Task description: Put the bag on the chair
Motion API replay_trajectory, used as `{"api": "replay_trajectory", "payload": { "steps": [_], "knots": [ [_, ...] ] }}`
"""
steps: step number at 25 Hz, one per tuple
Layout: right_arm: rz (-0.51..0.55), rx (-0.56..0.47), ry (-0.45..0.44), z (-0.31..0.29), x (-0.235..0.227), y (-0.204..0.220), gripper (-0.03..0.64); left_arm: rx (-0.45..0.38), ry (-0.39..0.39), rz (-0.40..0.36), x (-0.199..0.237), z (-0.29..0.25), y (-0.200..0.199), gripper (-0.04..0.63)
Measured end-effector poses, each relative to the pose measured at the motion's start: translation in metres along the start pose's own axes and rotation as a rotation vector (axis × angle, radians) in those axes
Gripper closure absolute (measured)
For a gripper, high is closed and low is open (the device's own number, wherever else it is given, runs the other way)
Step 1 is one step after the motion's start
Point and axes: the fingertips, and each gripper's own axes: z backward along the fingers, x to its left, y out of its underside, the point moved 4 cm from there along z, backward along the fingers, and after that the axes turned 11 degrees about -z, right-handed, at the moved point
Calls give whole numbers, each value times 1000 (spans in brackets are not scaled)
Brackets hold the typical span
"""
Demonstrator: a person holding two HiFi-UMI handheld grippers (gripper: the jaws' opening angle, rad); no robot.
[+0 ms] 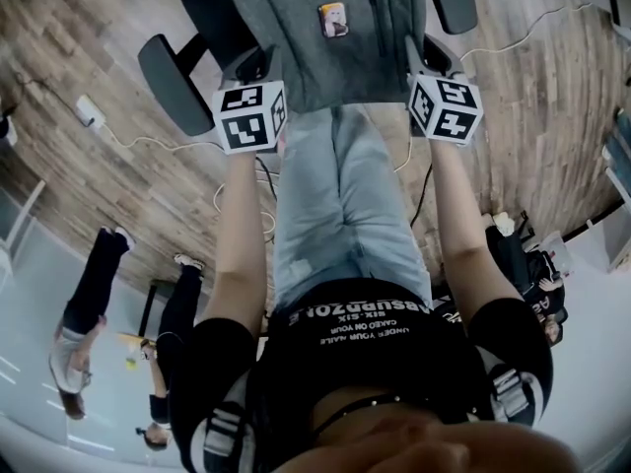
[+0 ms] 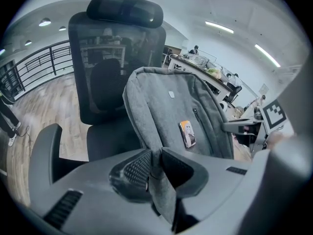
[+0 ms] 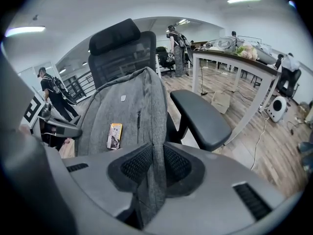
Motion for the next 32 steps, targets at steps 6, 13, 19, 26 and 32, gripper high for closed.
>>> {"api": "replay_trajectory", "payload": {
  "steps": [6,13,19,26,32],
  "knots": [
    [-14,7,26,-9,-6,1,532,26,16,-15,2,-13,-2,522],
    [-22,14,47,-18,-8,2,532,52,35,-21,5,-23,-1,522],
    [-22,18,64,-24,-11,2,531,61,48,-34,7,-30,-3,522],
    [-24,18,80,-36,-19,1,529,71,53,-46,8,-43,-7,522],
    [-20,20,92,-44,-21,-1,528,80,53,-45,12,-50,-10,522]
  ]
}}
